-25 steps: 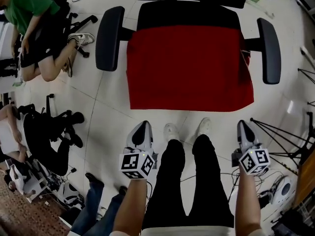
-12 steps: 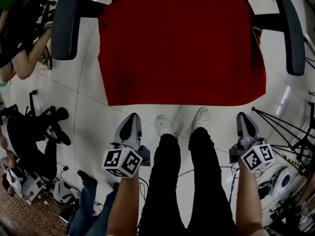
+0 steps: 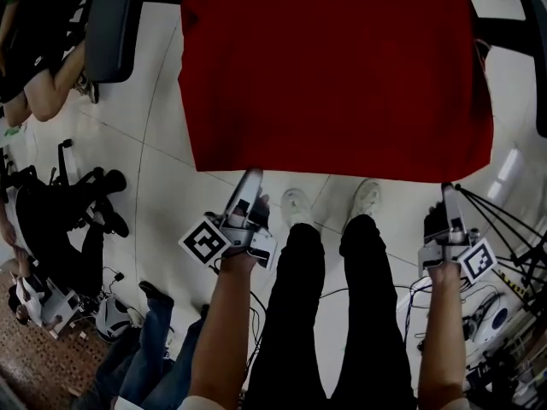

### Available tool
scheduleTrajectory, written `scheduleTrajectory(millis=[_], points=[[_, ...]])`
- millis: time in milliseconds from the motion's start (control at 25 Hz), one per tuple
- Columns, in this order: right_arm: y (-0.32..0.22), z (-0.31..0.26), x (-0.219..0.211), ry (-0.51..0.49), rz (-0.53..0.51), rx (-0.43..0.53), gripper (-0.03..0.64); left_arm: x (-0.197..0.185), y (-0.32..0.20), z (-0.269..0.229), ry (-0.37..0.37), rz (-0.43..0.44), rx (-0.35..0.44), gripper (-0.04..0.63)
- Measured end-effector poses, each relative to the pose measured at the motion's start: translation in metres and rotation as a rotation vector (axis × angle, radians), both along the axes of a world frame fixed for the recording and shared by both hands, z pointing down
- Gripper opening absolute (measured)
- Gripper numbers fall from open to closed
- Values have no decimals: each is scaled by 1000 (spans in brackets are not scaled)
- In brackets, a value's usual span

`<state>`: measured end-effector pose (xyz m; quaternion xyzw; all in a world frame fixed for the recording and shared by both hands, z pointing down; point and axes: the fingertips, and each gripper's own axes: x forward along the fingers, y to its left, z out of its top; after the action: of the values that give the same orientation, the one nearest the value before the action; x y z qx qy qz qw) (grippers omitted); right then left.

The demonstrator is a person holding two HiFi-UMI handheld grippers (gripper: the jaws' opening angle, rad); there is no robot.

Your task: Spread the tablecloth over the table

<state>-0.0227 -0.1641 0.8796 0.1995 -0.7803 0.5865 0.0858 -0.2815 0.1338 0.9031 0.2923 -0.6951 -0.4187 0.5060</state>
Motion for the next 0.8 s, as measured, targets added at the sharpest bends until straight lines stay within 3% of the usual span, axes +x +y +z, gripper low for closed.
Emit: scheduleTrajectory(millis=[120,240,360,440,480,520,680,800], points=[[-2,3,-10,-69,36,-74,253,-12,-7,-1,41,-63,92,247],[-6,6,-20,-107,71,-128,259,-20,-14,0,48,-80,102,244],[-12,4,-27,-126,90,-143,237,-19,-16,0,18,-65,32,105],[-13,2,-29,-91,74,-112,148,-16,-14,-4,-25,-43,-51,40],[-14,0,-30,-64,64,-87,64,-15,-11,-6,-49,-32,-98,19],[-13,-1,-31,-42,54,-60,31,-14,-8,-7,-80,-17,-147,15],[-9,-16,-31,30,15,57,14,-14,-10,-30,-299,90,-264,15],[-7,-38,-24,72,-10,143,14,-8,-12,-55,-407,148,-328,15]])
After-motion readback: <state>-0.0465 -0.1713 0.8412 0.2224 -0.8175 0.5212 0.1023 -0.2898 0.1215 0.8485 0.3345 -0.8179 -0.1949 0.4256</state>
